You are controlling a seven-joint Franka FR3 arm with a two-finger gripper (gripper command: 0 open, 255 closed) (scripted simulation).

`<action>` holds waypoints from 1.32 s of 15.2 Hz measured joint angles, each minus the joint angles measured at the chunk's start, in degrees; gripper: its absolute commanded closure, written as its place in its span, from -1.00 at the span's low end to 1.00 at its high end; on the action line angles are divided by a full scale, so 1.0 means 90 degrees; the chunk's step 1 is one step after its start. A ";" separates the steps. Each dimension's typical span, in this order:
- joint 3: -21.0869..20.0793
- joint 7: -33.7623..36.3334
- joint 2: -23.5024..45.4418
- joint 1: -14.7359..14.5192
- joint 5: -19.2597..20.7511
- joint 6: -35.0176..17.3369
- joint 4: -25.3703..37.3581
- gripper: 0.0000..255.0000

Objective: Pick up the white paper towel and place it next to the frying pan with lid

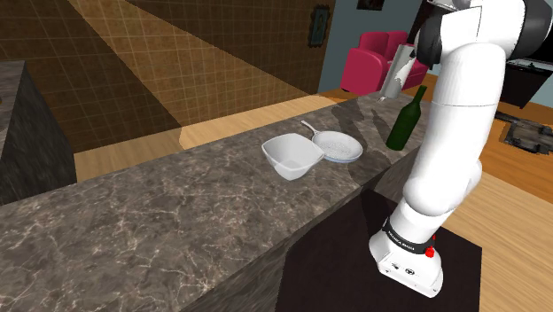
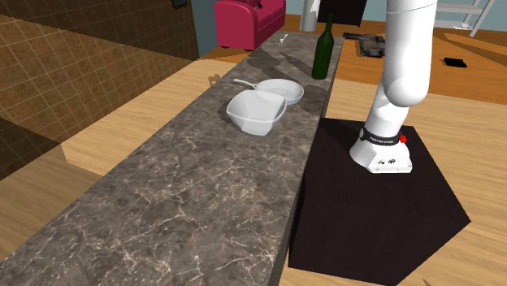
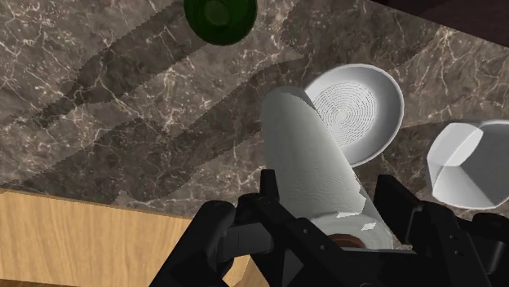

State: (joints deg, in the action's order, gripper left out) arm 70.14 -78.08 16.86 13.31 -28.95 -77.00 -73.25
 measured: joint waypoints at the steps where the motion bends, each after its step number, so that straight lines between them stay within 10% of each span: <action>1: 0.0018 -0.0007 -0.0027 -0.0063 0.0033 -0.0089 -0.0105 1.00; 20: 0.0374 -0.0041 -0.0742 -0.1321 0.0711 -0.2037 -0.2379 1.00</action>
State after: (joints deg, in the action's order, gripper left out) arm 73.50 -78.45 10.18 1.42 -22.55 -95.33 -94.66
